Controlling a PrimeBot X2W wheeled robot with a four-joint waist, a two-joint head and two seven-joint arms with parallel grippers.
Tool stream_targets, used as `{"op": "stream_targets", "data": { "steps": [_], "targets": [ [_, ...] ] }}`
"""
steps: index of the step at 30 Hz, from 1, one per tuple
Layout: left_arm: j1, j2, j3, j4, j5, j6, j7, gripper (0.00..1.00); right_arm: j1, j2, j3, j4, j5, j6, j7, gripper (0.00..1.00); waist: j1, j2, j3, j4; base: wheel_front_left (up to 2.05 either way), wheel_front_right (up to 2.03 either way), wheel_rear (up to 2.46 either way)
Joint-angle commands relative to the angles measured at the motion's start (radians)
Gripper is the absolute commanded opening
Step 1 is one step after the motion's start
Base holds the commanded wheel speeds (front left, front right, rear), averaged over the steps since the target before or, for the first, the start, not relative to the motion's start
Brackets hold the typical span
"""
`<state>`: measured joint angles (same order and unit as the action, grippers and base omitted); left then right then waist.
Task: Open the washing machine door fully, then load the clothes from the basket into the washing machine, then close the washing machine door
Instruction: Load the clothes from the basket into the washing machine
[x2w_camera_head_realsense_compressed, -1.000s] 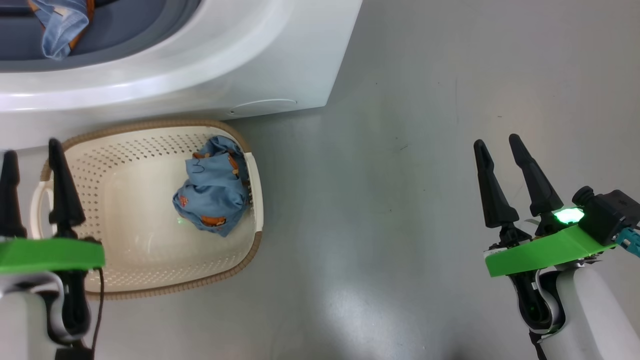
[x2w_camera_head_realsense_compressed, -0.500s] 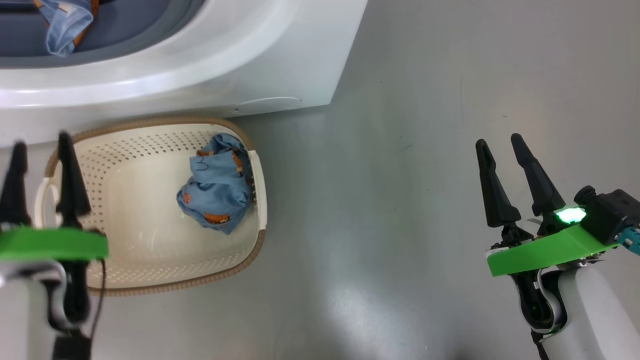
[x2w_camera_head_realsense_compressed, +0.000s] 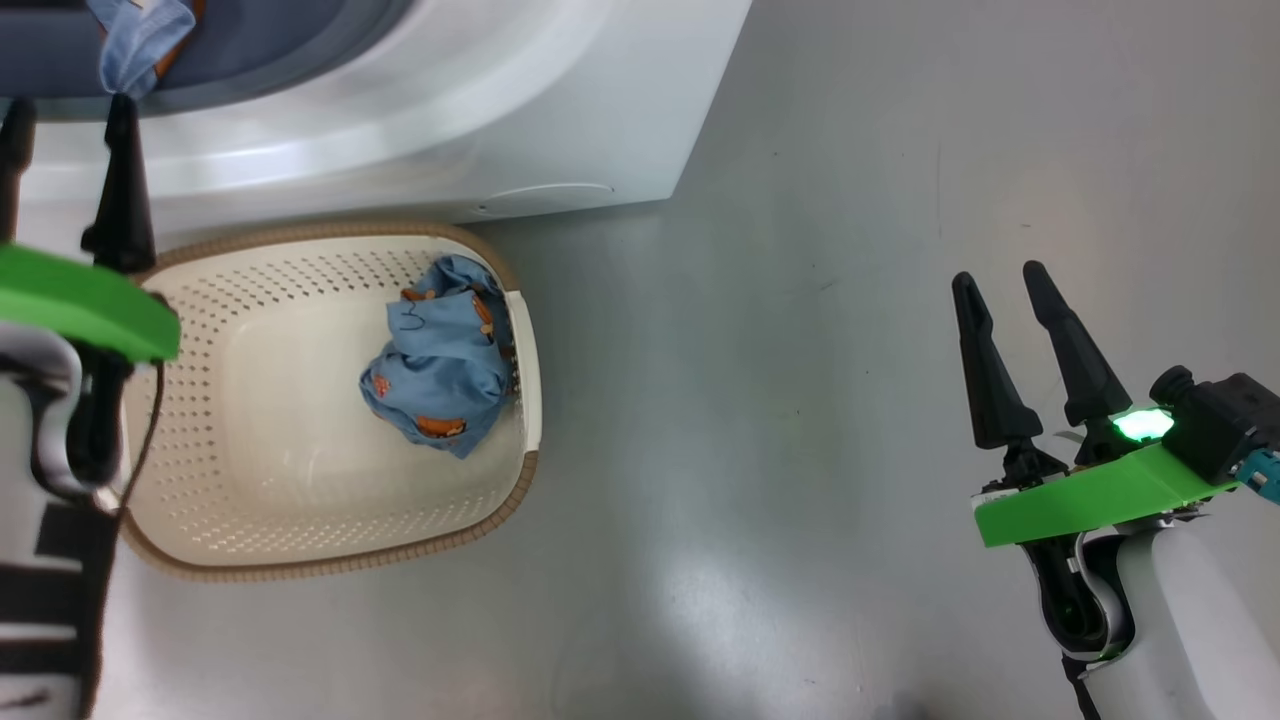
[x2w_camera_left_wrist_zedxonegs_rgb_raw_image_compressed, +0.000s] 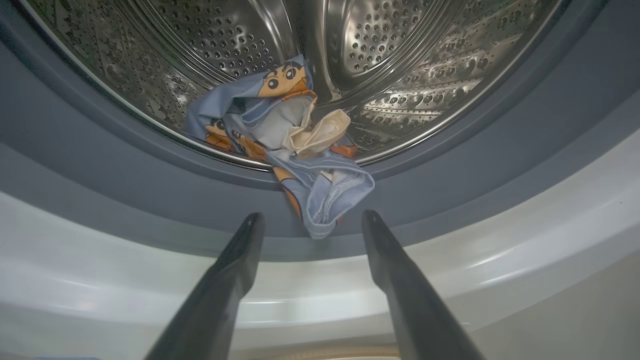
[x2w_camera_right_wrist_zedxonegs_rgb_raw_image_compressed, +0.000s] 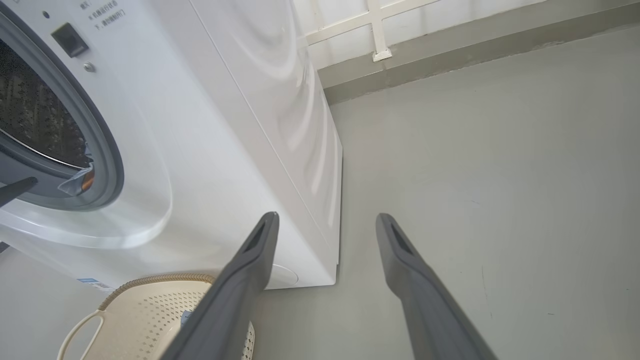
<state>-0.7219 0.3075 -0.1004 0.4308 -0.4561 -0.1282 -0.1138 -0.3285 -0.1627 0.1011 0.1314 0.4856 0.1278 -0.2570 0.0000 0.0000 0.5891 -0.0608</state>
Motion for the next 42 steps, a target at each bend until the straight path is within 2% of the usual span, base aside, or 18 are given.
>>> {"op": "stream_targets", "data": {
  "steps": [1,8,19,20,21,22,24,25,32,42],
  "targets": [
    [-0.043,0.064,0.006,0.008,-0.006,-0.003,0.012,1.0,0.004,-0.004,0.023,-0.023,-0.005,0.003,-0.005,1.0,0.0,0.0,0.008,-0.004,0.0,0.0,0.0],
    [-0.144,0.093,-0.076,0.116,-0.023,-0.003,0.026,1.0,-0.006,-0.001,0.024,-0.026,-0.003,0.003,-0.005,1.0,0.0,0.0,0.025,-0.013,0.0,0.0,0.0],
    [-0.253,0.115,-0.168,0.277,-0.037,-0.003,-0.013,1.0,-0.016,0.003,0.024,-0.028,-0.003,0.003,-0.005,1.0,0.0,0.0,0.036,-0.025,0.0,0.0,0.0],
    [-0.263,0.115,-0.176,0.293,-0.039,-0.003,-0.018,0.94,-0.017,0.003,0.024,-0.028,-0.003,0.003,-0.005,1.0,0.0,0.0,0.037,-0.026,0.0,0.0,0.0],
    [-0.272,0.115,-0.186,0.309,-0.04,-0.003,-0.022,0.66,-0.017,0.004,0.024,-0.029,-0.003,0.003,-0.005,1.0,0.0,0.0,0.036,-0.028,0.0,0.0,0.0],
    [-0.283,0.119,-0.196,0.325,-0.037,-0.003,-0.028,0.46,-0.016,0.004,0.024,-0.029,-0.003,0.003,-0.005,1.0,0.0,0.0,0.035,-0.029,0.0,0.0,0.0],
    [-0.304,0.12,-0.21,0.356,-0.039,-0.003,-0.039,0.23,-0.014,0.006,0.026,-0.029,-0.003,0.003,-0.005,1.0,0.0,0.0,0.034,-0.033,0.0,0.0,0.0],
    [-0.315,0.121,-0.215,0.37,-0.042,-0.003,-0.045,0.0,-0.013,0.007,0.026,-0.029,-0.003,0.003,-0.005,1.0,0.0,0.0,0.033,-0.035,0.0,0.0,0.0],
    [-0.4,0.125,-0.244,0.458,-0.069,-0.003,-0.08,0.0,-0.008,0.013,0.031,-0.029,0.0,0.003,-0.005,1.0,0.0,0.0,0.03,-0.049,0.0,0.0,0.0],
    [-0.572,0.125,-0.194,0.562,-0.131,0.0,-0.139,0.0,-0.015,0.028,0.061,-0.026,0.007,0.003,-0.005,1.0,0.0,0.0,0.045,-0.09,0.0,0.0,0.0]
  ]
}}
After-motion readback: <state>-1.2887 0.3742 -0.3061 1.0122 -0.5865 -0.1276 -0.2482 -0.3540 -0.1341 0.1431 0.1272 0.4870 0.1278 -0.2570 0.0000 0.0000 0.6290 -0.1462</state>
